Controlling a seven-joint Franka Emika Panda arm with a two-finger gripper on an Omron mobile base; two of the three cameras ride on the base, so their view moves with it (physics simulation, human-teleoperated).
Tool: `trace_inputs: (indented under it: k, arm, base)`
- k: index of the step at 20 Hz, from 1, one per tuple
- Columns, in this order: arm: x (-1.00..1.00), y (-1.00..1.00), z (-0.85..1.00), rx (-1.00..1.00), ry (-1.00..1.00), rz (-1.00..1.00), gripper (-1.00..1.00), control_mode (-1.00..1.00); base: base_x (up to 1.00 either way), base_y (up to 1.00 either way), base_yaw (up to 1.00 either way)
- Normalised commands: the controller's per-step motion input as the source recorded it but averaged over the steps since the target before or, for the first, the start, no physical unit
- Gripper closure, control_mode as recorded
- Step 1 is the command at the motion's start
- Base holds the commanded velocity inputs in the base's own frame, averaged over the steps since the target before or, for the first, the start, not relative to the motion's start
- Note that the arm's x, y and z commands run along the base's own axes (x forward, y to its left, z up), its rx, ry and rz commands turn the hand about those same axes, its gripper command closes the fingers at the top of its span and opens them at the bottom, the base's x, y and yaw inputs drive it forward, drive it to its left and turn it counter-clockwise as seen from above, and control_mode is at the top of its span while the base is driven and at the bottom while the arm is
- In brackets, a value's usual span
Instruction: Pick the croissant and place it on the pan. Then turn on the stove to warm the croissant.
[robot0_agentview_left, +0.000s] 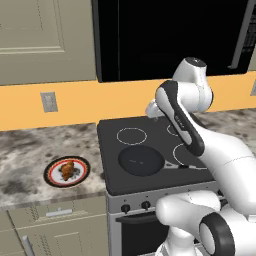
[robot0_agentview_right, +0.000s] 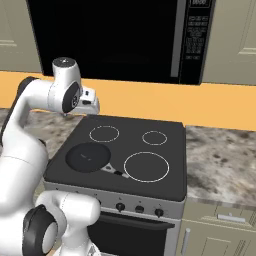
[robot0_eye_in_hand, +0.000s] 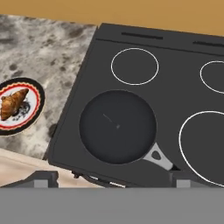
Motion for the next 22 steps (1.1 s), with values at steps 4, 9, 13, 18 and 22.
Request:
trace_inputs:
  k: [4,9,13,18,22]
  arm:
    - [-0.11,0.44,-0.1,0.0,-0.06,0.03,-1.0,-1.0]
    - [-0.05,0.42,-0.2,0.01,0.0,-0.04,-1.0,-1.0]
    - [0.0,0.49,-0.26,0.04,0.0,-0.15,-1.0,-1.0]
    - [0.0,0.59,-0.28,0.01,0.0,-0.21,-1.0,-1.0]
    - [0.0,0.59,-0.32,0.04,0.0,-0.22,-1.0,-1.0]
  base:
    - [0.0,0.0,0.0]
    - [0.0,0.0,0.0]
    - [0.0,0.0,0.0]
    - [0.0,0.0,0.0]
    - [0.0,0.0,0.0]
